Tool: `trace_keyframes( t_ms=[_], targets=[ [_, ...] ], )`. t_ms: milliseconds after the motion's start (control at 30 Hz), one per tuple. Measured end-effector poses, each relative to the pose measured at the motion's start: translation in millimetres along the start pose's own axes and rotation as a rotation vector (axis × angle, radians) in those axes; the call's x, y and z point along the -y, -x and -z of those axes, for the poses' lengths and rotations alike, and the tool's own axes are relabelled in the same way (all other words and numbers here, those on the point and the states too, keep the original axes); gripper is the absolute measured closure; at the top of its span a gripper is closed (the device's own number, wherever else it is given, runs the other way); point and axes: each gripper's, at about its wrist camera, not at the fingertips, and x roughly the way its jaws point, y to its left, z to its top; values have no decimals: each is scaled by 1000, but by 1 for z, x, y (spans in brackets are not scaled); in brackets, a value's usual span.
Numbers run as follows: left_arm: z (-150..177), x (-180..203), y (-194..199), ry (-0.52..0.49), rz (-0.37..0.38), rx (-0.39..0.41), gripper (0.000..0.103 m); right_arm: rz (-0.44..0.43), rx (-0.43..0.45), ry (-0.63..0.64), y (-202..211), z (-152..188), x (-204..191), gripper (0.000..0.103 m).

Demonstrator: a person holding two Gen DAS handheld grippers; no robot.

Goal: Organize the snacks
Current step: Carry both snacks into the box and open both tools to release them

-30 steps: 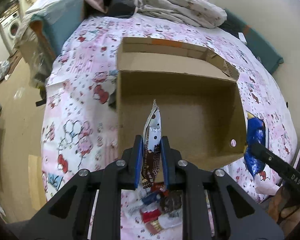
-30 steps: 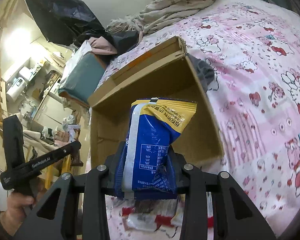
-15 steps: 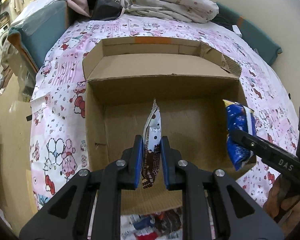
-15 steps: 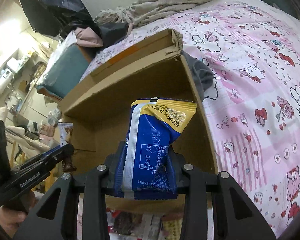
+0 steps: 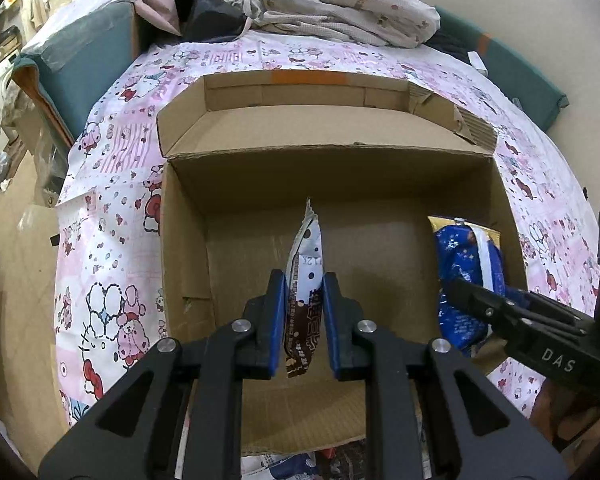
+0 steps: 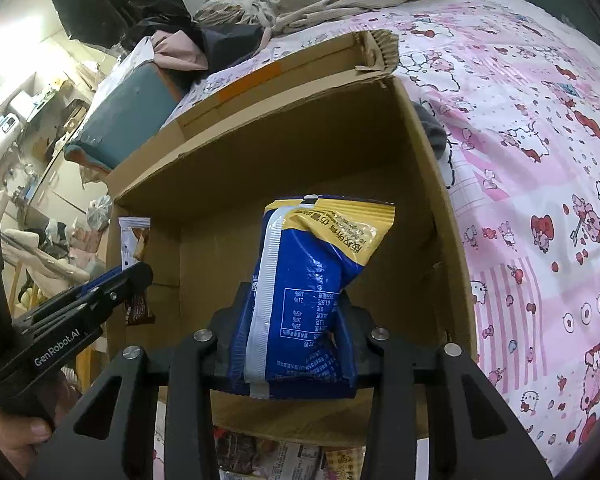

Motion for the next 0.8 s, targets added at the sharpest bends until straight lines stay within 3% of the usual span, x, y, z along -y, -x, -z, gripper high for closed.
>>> trace_keyframes(
  t_ms=[133, 200, 300, 367, 467, 800],
  targets=[
    [3, 4, 1, -14, 2, -4, 87, 0, 10, 0, 1, 0, 0, 61],
    [4, 5, 2, -20, 0, -2, 86, -10, 23, -9, 4, -1, 1, 54],
    [7, 6, 4, -22, 3, 7, 69, -22, 42, -4, 7, -1, -2, 36],
    [8, 7, 8, -20, 1, 20, 49, -14, 57, 9, 10, 0, -5, 23],
    [7, 5, 14, -2, -9, 41, 22, -5, 78, 25, 15, 0, -7, 18],
    [9, -5, 26, 40, -8, 70, 22, 28, 123, -31, 32, -1, 3, 14]
  ],
)
